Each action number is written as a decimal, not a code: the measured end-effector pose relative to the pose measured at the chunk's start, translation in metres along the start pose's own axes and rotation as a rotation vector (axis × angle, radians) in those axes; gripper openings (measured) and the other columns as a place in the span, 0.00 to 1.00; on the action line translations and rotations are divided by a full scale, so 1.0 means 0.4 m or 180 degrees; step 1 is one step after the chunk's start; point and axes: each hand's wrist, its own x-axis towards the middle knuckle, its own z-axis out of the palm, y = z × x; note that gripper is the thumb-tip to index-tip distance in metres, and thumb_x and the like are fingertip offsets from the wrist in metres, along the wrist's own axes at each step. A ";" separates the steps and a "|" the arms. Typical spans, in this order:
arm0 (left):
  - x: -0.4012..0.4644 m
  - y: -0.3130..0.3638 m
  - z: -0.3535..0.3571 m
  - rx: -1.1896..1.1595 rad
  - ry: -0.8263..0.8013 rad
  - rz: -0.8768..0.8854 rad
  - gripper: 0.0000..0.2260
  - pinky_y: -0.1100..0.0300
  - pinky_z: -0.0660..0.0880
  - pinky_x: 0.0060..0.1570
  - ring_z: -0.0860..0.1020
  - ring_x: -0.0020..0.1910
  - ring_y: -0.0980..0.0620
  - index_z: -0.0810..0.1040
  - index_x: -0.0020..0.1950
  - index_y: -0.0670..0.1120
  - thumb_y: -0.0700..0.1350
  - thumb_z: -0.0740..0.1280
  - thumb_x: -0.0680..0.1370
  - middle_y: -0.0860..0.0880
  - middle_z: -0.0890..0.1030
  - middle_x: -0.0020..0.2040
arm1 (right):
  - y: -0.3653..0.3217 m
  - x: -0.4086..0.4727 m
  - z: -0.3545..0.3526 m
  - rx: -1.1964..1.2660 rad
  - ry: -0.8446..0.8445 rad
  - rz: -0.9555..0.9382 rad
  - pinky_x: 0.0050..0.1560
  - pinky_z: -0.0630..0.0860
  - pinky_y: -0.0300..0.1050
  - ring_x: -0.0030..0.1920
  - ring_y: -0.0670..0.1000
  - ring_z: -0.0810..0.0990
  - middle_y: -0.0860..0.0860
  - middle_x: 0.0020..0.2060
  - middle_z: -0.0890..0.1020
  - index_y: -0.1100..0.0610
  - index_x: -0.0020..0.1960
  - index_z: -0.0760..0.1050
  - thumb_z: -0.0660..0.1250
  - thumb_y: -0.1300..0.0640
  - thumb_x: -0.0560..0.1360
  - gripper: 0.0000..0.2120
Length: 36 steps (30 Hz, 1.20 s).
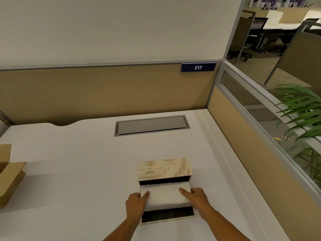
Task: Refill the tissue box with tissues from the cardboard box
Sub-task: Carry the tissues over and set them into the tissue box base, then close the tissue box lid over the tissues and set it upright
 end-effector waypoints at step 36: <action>0.072 0.114 -0.093 -0.0458 0.0450 0.1017 0.09 0.68 0.75 0.40 0.81 0.44 0.50 0.82 0.57 0.43 0.43 0.65 0.81 0.46 0.85 0.52 | -0.167 0.000 -0.050 0.0002 0.0824 -0.0828 0.48 0.83 0.47 0.45 0.48 0.82 0.54 0.49 0.85 0.58 0.54 0.82 0.62 0.56 0.82 0.11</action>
